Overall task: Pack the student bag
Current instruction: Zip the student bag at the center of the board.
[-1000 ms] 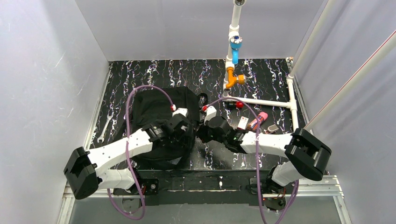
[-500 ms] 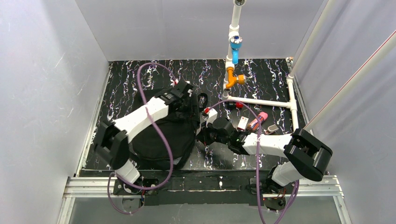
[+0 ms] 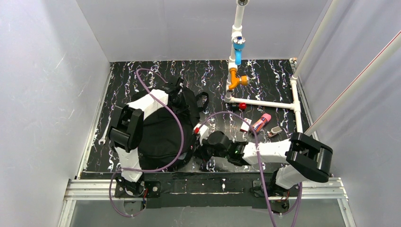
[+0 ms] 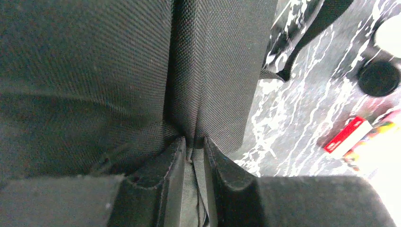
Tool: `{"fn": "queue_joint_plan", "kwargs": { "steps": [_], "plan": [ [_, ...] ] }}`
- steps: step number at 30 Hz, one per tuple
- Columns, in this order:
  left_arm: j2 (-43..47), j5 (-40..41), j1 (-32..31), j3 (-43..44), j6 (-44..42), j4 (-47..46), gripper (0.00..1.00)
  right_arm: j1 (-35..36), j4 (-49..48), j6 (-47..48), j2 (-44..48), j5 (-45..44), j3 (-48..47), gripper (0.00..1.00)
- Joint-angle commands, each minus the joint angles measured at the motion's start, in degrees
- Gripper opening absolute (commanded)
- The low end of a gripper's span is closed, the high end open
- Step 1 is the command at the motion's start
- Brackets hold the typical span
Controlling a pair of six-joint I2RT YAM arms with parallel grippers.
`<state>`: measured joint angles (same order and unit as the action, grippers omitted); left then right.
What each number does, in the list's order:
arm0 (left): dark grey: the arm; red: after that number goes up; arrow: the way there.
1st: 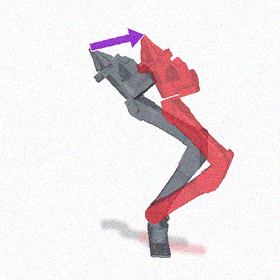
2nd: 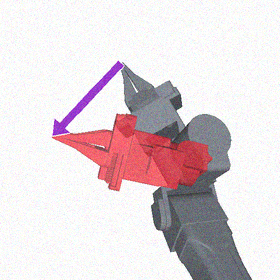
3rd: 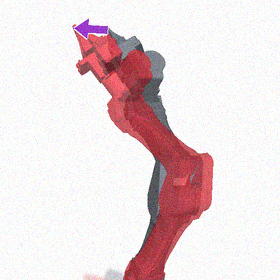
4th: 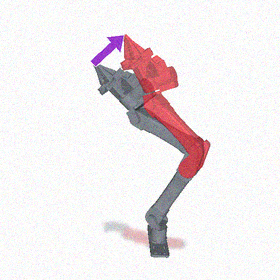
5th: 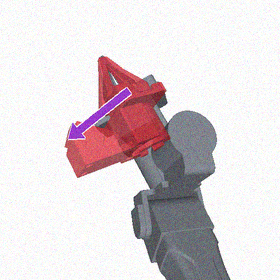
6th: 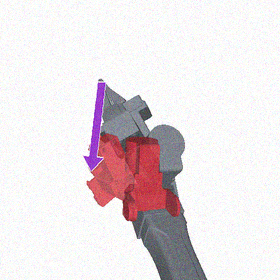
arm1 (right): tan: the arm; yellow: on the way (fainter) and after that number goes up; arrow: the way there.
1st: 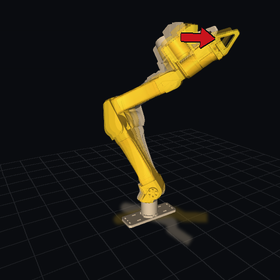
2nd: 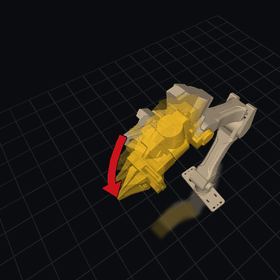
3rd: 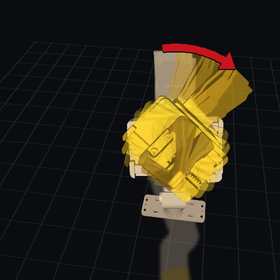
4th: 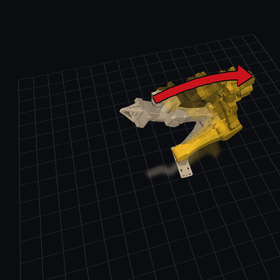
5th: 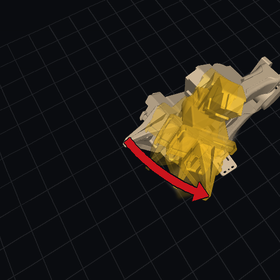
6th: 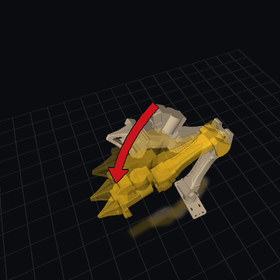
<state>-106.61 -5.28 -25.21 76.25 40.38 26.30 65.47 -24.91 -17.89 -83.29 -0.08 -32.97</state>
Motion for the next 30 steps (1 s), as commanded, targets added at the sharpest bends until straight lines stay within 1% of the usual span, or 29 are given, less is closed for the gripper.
{"fn": "queue_joint_plan", "kwargs": {
  "steps": [1, 3, 5, 6, 7, 9, 11, 12, 14, 16, 18, 19, 21, 23, 24, 26, 28, 29, 30],
  "plan": [
    [-4.42, -7.51, 4.21, 3.17, 4.32, -7.43, 0.18, 5.89, 0.91, 1.45, -1.53, 1.5, -2.28, 0.01],
    [-5.43, -9.39, 5.57, 4.64, 5.73, -8.9, 0.17, 6.67, -0.02, 0.3, -1.19, 2.4, -2.1, 0.01],
    [-6.11, -13.01, 7.04, 7.44, 5.89, -9.62, 0.17, 6.31, -2.54, -1.23, 0.15, 1.31, -0.41, 0.01],
    [-6.18, -15.44, 7.48, 9.05, 4.65, -9.37, 0.16, 5.43, -3.44, -2.19, 0.89, 1.41, 0.42, 0.01],
    [-5.7, -18.14, 7.64, 11.08, 1.44, -8.56, 0.16, 3.9, -4.36, -3.29, 1.63, 2.22, 0.9, 0.01],
    [-2.69, -21.64, 7.6, 12.26, -4.12, -6.32, 0.25, 0.94, -6.18, -6.36, 3.05, 3.86, 2.29, 0.01],
    [3.41, -21.15, 7.66, 8.97, -8.53, -3.32, 0.38, -1.05, -6.91, -7.96, 4.15, 5.09, 2.85, 0.01],
    [8.55, -20.42, 7.69, 6.1, -10.64, -2.07, 0.45, -1.61, -6.65, -8.4, 4.44, 5.49, 2.71, 0.01],
    [16.95, -20.09, 7.63, -0.55, -14.2, -0.39, 0.54, -2.41, -6.65, -9.55, 4.91, 6.17, 2.48, 0.01],
    [24.79, -20.18, 7.63, -7.14, -17.38, 2.08, 0.58, -3.38, -6.89, -10.94, 5.46, 6.57, 2.59, 0.01],
    [31.94, -20.36, 7.63, -13.09, -19.72, 5.93, 0.58, -5.02, -7.65, -13.11, 5.9, 7.76, 3.04, 0.01],
    [35.53, -20.94, 7.64, -15.41, -19.76, 7.0, 0.58, -5.88, -8.26, -14.36, 6.08, 8.45, 3.33, 0.01],
    [41.87, -24.83, 7.24, -21.11, -17.64, 6.72, 0.58, -7.57, -8.4, -16.7, 6.08, 10.05, 3.6, 0.01],
    [47.44, -26.34, 5.74, -26.62, -13.36, 5.63, 0.57, -8.26, -6.52, -17.21, 5.45, 10.64, 2.75, 0.01],
    [49.81, -25.44, 4.63, -29.01, -11.0, 5.45, 0.55, -8.33, -3.06, -16.01, 4.9, 10.56, 1.5, 0.01],
    [53.9, -20.72, 2.68, -32.73, -5.67, 7.19, 0.52, -7.86, 5.37, -12.65, 3.2, 9.63, -1.22, 0.01],
    [57.96, -16.62, 0.7, -35.76, -1.47, 8.42, 0.5, -7.72, 9.71, -11.02, 1.65, 7.94, -2.9, 0.01],
    [59.98, -15.51, -0.55, -37.21, 0.33, 7.9, 0.49, -7.6, 10.49, -10.28, 1.2, 7.03, -3.21, 0.05],
    [61.6, -15.1, -2.19, -38.54, 1.41, 7.08, 0.49, -7.48, 10.6, -9.57, 0.84, 6.53, -3.21, 0.14]
  ]
}}
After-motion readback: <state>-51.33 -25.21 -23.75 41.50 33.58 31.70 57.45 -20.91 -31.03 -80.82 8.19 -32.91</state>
